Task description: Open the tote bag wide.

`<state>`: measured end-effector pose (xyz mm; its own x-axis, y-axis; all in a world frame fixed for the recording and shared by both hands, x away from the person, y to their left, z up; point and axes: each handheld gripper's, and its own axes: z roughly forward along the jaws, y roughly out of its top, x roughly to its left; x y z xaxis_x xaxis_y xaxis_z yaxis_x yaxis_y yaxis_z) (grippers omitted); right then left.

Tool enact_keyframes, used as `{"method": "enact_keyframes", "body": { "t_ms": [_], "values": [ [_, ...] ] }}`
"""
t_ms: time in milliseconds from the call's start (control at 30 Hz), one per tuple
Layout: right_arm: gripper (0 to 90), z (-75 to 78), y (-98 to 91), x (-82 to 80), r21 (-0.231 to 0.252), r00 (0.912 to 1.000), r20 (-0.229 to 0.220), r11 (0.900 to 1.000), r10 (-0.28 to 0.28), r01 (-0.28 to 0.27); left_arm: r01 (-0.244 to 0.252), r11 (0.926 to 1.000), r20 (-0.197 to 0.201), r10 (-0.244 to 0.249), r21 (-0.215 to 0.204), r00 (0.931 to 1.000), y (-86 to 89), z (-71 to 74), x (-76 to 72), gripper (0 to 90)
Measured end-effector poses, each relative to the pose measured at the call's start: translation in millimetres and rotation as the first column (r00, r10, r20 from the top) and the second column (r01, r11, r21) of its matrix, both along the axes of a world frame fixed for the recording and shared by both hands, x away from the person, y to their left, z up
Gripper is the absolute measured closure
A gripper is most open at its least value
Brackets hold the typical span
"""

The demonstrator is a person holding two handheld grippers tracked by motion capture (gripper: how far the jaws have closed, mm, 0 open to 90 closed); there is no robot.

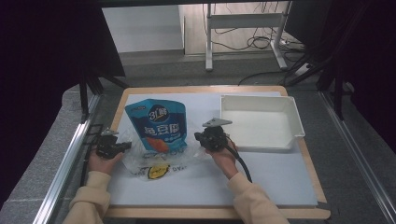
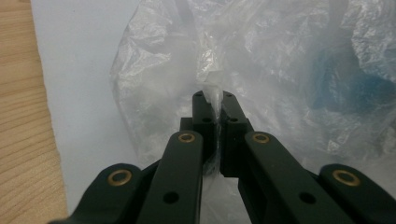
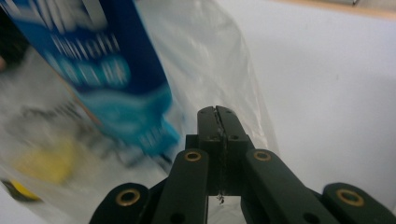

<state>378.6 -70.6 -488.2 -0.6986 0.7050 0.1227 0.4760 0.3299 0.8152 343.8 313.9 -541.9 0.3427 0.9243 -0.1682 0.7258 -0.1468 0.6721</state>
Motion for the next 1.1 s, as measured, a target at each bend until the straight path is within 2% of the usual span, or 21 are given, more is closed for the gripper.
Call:
{"method": "enact_keyframes", "body": {
  "t_ms": [67,133,300,367,533,667,700,767,833,1000,1100],
  "values": [
    [88.9,8.3,2.0,2.6,0.027,1.0000,0.008,0.9996,-0.005,0.005,0.002,1.0000,0.000,-0.002,0.000,1.0000,-0.7,0.3,0.0,88.4],
    [88.9,13.3,6.5,7.5,0.024,0.9999,0.012,0.9997,-0.004,0.004,0.002,1.0000,0.003,-0.002,-0.002,1.0000,-1.5,0.6,0.2,88.4],
    [88.9,11.4,20.4,27.3,0.027,0.9995,0.000,0.9991,-0.032,0.032,0.009,1.0000,0.002,-0.009,0.004,1.0000,-1.2,0.9,0.6,88.4],
    [88.9,6.9,26.9,33.8,0.015,0.9992,-0.008,0.9991,-0.039,0.039,0.009,1.0000,0.004,-0.009,0.003,1.0000,-0.9,0.9,0.6,88.4],
    [88.9,-9.5,39.6,47.5,-0.057,0.9972,-0.013,0.9957,-0.074,0.073,0.011,0.9999,0.004,-0.011,0.003,0.9999,-0.7,0.9,0.8,88.4],
    [89.0,-21.4,45.6,49.9,-0.143,0.9954,-0.013,0.9853,-0.095,0.093,0.013,0.9999,0.003,-0.013,0.005,0.9999,-0.3,0.8,0.9,88.4],
    [89.0,-24.3,46.5,49.2,-0.159,0.9942,-0.024,0.9821,-0.105,0.100,0.012,0.9999,0.003,-0.012,0.004,0.9999,-0.4,0.9,0.9,88.4],
    [88.9,-26.8,45.8,48.3,-0.162,0.9923,-0.031,0.9802,-0.120,0.114,0.011,0.9999,0.005,-0.011,0.003,0.9999,-0.5,1.0,0.8,88.4],
    [89.0,-30.5,45.6,45.7,-0.184,0.9916,-0.026,0.9755,-0.127,0.120,0.011,0.9999,0.005,-0.011,0.004,0.9999,-0.8,0.9,0.7,88.4],
    [89.0,-43.0,41.3,43.1,-0.199,0.9868,-0.057,0.9702,-0.152,0.138,0.009,0.9999,0.004,-0.009,0.005,1.0000,-1.8,0.6,0.7,88.4],
    [89.0,-45.5,38.2,42.5,-0.181,0.9853,-0.069,0.9732,-0.156,0.141,0.009,0.9999,0.003,-0.009,0.007,1.0000,-1.9,0.4,0.8,88.4]
  ]
}}
